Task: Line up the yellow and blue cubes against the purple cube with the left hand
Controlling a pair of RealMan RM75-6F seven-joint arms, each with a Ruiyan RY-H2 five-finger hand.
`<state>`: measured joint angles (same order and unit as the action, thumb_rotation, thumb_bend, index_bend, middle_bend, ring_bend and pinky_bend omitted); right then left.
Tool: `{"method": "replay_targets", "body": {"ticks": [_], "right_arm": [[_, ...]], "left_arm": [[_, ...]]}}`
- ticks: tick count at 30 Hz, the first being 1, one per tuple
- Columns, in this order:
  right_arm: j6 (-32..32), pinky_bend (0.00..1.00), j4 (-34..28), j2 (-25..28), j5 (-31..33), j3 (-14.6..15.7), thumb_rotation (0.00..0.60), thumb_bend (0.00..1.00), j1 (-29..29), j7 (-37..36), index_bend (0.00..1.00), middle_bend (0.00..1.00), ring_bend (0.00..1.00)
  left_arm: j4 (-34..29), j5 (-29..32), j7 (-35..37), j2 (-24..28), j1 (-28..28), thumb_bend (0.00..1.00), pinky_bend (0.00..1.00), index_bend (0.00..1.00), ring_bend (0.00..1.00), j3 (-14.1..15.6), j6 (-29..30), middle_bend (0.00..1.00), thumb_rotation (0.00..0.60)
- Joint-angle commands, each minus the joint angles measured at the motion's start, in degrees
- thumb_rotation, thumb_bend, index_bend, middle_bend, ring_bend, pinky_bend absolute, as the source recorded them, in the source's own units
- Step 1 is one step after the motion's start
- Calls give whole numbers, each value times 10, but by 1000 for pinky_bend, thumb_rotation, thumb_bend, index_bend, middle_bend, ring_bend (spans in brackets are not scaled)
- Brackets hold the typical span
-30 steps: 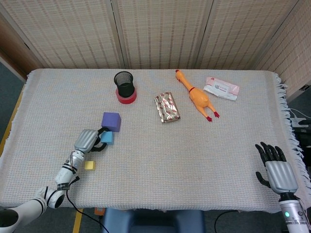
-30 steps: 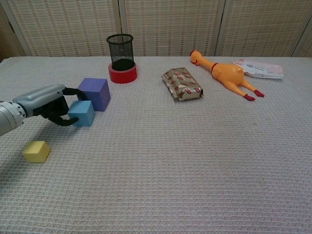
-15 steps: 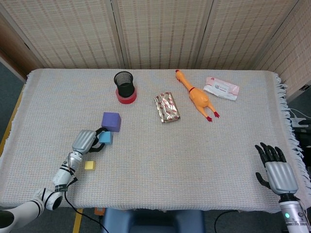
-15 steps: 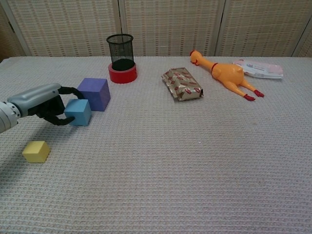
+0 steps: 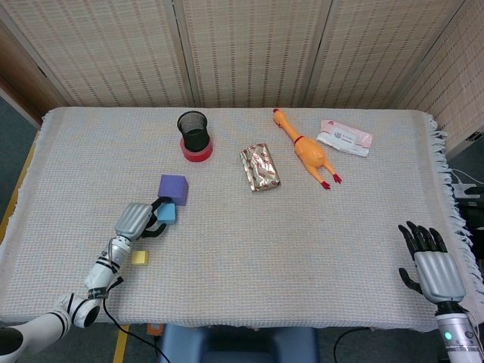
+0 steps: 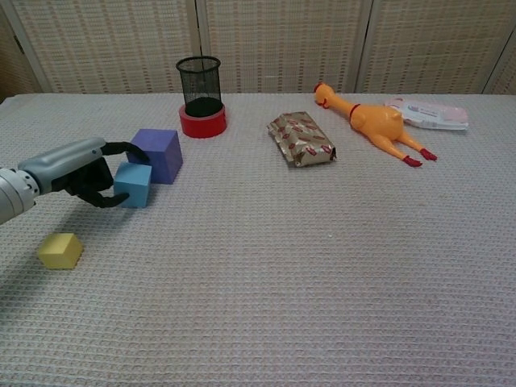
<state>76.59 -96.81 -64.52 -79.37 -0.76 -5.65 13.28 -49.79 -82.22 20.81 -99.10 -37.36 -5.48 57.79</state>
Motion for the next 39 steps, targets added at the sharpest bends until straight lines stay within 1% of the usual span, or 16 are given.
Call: {"method": "replay_targets", "body": {"ticks": [1,8,10,13,15,19,22,25,31,39], "right_arm": [[0,0,0,0,-1,1,600,101,0,0,0,0,0],[2,0,-3,0,-6,3,600,101,1,2,0,0,0],[2,0,-3,-1,-7,3,600,101,1,3,0,0,0],[-1,0,-3,-1,-7,4,600,101,0,2,0,0,0],[-1,0,-4,1,-9,5,600,101,0,1,0,0,0],[2,0,-5,3,-16,8,600,101,1,-3,0,0,0],[4,0,-7,5,-23,10,600,101,2,-7,0,0,0],[6,0,-7,7,-28,12,600,101,3,-9,0,0,0],[12,0,-10,9,-38,15,600,101,6,-13,0,0,0],[10,0,-9,8,-34,14,600,101,6,-10,0,0,0]], "left_arm": [[-12,-3,-6,8,5,392,1000,201,1000,0,11,1000,600],[-38,2,-20,26,15,392,1000,192,1000,0,18,1000,600],[-50,0,-22,34,21,392,1000,216,1000,3,27,1000,600],[-78,-9,-28,49,33,391,1000,285,1000,10,48,1000,600],[-105,-17,-37,64,46,389,1000,320,1000,18,67,1000,600],[-157,-26,-60,92,73,390,1000,329,1000,38,93,1000,600],[-197,-32,-78,114,90,391,1000,333,1000,59,95,1000,600],[-217,-32,-92,125,99,392,1000,333,1000,69,93,1000,600],[-213,-9,-109,128,106,393,1000,322,1000,65,71,1000,600],[-182,22,-100,126,102,394,1000,251,1000,52,30,1000,600]]}}
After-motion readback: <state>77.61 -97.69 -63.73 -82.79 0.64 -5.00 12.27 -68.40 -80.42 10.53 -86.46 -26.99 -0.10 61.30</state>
